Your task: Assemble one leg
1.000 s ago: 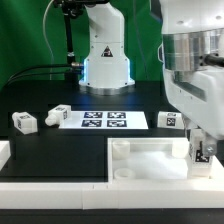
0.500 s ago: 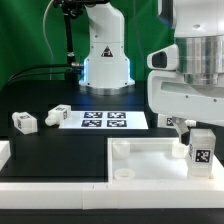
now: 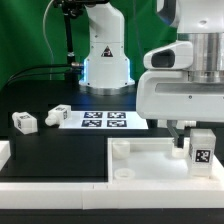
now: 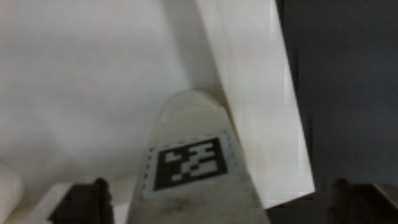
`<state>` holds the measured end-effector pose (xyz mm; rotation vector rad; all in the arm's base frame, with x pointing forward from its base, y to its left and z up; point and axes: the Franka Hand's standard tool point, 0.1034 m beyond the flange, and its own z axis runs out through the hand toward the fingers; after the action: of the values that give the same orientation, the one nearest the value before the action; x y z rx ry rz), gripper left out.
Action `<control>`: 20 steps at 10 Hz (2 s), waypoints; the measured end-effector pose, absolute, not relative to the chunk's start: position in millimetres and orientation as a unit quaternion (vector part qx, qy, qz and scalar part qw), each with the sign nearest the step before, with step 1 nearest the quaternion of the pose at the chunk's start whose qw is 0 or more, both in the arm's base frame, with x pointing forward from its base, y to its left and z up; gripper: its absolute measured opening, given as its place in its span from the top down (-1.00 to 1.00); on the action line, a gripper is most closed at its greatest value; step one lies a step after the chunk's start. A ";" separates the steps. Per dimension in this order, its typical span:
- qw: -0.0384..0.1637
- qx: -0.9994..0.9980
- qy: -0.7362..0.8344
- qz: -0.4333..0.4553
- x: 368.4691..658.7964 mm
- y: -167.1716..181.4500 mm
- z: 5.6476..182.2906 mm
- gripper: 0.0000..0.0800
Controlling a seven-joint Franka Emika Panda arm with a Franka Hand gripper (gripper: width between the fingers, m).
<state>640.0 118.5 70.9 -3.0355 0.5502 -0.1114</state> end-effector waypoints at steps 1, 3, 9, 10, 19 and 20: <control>0.027 -0.983 0.177 -0.036 639.9 118.3 70.8 -0.01; 0.029 -0.973 0.226 -0.034 639.8 116.4 70.4 0.28; 0.067 -0.751 0.656 0.025 641.7 114.4 70.3 0.28; 0.071 -0.714 0.695 0.031 641.9 114.1 69.9 0.28; 0.065 -0.935 0.347 0.022 634.8 111.4 67.4 -0.62; 0.062 -0.947 0.315 0.018 634.9 111.0 67.6 -0.62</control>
Offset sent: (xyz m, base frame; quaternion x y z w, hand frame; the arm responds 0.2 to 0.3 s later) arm 0.0000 0.0000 0.0000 0.0000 0.0000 0.1296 0.9916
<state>634.9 111.0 67.6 -2.8617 0.9524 0.0551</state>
